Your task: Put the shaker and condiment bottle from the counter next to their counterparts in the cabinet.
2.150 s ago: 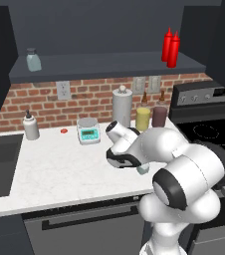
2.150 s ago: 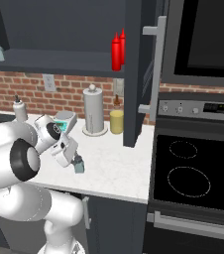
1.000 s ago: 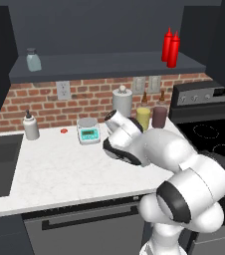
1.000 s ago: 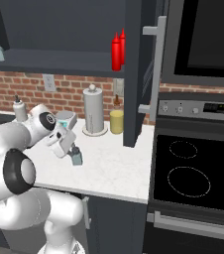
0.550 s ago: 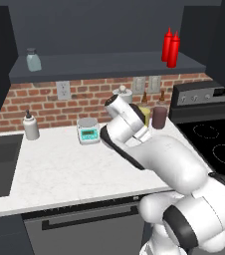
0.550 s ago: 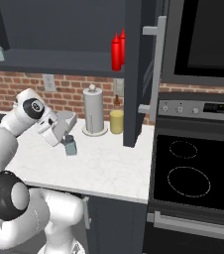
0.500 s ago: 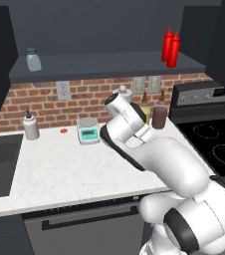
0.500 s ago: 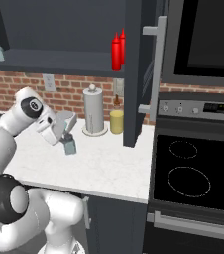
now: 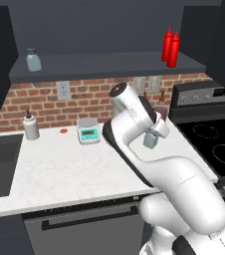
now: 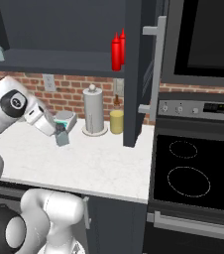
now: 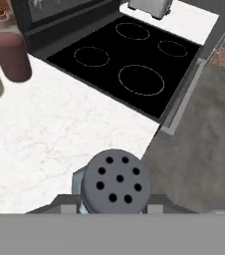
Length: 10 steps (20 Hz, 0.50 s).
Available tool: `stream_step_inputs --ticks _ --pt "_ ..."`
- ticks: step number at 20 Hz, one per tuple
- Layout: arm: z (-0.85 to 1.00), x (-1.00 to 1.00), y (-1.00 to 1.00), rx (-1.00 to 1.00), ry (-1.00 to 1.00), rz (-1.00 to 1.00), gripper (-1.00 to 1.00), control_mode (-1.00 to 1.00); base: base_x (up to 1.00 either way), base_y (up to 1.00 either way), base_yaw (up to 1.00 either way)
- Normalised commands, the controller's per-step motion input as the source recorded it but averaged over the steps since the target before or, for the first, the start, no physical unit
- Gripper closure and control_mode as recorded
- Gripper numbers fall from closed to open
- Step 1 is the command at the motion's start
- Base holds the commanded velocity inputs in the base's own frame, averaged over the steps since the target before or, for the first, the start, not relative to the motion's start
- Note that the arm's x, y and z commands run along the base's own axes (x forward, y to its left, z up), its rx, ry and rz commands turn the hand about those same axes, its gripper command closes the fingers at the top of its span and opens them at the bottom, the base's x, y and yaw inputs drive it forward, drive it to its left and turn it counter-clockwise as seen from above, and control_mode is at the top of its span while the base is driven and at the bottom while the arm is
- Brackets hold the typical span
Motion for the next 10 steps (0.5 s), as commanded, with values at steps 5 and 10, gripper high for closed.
stream_step_inputs --ticks 5,10 --pt "0.42 -0.09 0.19 0.0 0.0 0.43 1.0 -1.0 0.0 0.0 0.0" --pt "0.47 -0.11 0.2 0.0 0.01 0.44 1.0 -1.0 0.0 0.0 0.0"
